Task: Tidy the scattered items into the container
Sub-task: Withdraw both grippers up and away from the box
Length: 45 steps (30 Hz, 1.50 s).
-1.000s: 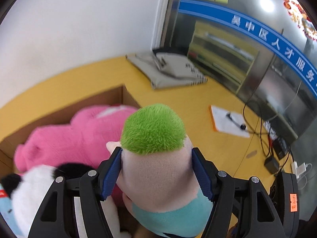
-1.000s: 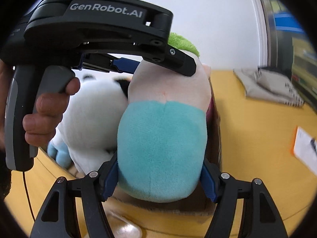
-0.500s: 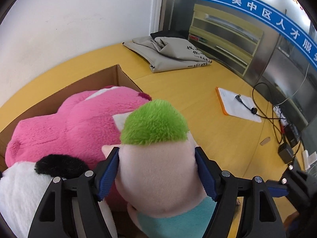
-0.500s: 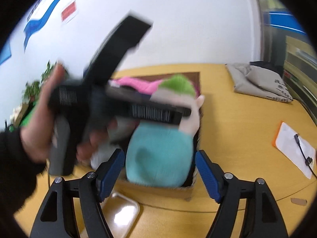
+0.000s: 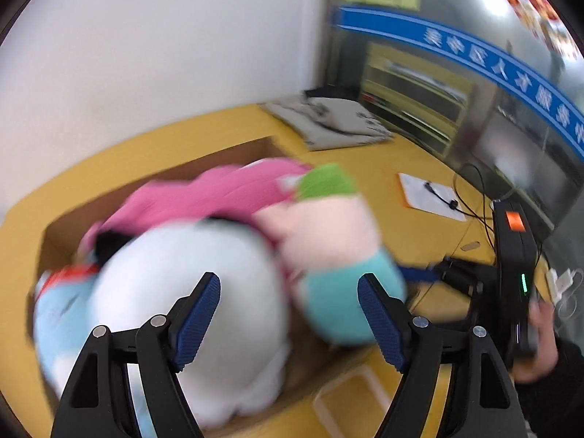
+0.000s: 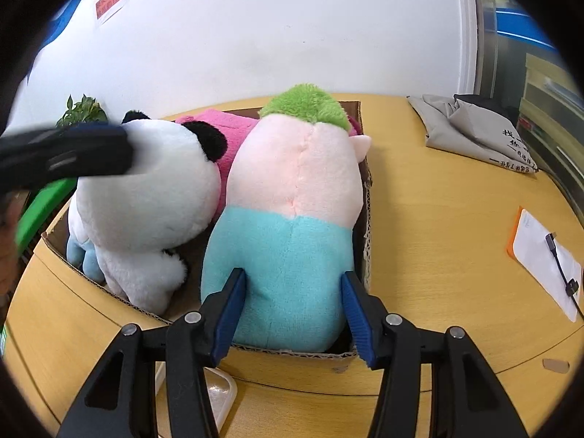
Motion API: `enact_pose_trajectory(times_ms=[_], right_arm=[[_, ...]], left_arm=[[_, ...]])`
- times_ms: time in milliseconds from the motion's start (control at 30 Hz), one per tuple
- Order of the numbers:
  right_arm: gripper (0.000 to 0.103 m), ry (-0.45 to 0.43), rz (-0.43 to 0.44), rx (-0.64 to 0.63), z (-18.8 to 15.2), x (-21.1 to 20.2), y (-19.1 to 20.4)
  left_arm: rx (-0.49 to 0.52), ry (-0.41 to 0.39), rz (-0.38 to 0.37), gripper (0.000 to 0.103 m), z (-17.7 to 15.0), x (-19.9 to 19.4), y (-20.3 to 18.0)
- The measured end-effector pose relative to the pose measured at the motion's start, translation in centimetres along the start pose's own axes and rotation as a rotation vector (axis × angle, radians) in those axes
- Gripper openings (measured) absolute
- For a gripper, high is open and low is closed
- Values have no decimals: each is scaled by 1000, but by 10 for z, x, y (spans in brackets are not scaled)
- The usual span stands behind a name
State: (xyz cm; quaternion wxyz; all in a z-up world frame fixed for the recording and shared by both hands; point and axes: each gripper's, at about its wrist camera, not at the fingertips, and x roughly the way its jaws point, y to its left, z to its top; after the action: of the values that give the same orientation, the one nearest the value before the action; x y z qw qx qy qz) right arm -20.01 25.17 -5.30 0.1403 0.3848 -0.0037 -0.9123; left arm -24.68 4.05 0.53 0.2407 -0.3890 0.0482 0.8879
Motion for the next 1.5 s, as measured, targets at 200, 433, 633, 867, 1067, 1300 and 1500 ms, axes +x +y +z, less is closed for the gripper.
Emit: enact_pose_trajectory(times_ms=[200,433,633,867,1067,1300,1500], right_arm=[[53,-26,-22,-1,-2,7,-4],[55,-34,-40,18,-10,2,3],[56,-28,-41,15,-21,-9,5],[75,10,6,-4,-38,-30,14],[84,-74,-18,-55,-48,-79,56],[86,-202,-38,-28,-64,-143,91],[86,-251,-111,-38,-63,-170,93]], left_arm=[[-159,117,130,80,-76,-11,78],[-212,118,79,80,-110,-15,86],[-194,109,81,80,-121,-22,77],[-262,44,49,95,-129,-62,64],[-217,-116,121,103,-129,-129,32],[-234,-231,119,103,-141,-162,0],[-239,-238,89,103,-137,-156,-22]])
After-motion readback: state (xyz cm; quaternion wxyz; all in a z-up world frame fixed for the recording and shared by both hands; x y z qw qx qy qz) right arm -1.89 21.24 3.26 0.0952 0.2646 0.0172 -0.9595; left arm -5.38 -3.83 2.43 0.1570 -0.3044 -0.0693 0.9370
